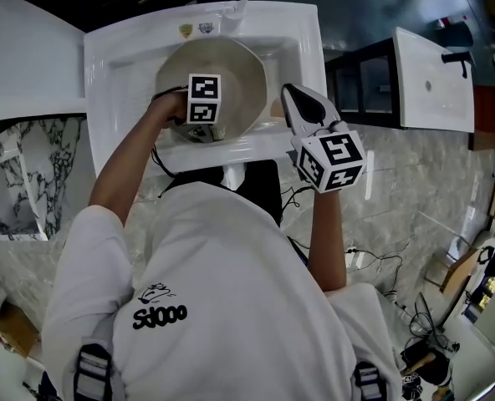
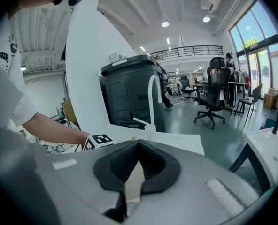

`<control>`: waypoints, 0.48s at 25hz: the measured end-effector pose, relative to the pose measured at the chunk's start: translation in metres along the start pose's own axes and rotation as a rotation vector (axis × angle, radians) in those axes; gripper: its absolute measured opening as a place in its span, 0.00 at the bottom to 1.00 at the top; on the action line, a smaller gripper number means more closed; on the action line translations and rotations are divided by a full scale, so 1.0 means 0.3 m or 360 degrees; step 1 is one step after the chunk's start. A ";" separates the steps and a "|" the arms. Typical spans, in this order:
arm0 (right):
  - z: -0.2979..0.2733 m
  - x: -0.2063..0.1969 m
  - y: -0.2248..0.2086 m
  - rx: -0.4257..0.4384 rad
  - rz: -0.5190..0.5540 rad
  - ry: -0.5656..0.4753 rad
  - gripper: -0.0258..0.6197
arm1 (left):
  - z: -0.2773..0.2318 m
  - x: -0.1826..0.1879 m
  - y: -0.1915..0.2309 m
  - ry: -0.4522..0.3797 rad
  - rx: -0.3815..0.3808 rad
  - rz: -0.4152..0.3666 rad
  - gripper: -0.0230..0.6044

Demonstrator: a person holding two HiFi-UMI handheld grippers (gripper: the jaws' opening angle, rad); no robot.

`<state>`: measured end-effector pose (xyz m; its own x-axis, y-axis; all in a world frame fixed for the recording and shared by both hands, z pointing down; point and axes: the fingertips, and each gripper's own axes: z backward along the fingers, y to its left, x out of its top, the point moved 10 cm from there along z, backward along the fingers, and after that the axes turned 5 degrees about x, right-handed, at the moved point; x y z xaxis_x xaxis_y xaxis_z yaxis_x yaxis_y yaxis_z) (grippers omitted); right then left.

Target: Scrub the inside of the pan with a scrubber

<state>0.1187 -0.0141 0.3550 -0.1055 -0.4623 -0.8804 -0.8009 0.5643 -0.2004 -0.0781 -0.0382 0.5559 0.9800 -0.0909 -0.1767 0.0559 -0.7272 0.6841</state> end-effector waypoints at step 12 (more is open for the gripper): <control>-0.018 0.014 -0.006 0.0036 0.0017 0.0001 0.05 | 0.025 -0.038 0.001 -0.0043 -0.0126 0.0086 0.14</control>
<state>0.1163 -0.0208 0.3540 -0.1144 -0.4565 -0.8823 -0.7863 0.5844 -0.2004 -0.0907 -0.0426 0.5529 0.9766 -0.1476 -0.1564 0.0192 -0.6646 0.7470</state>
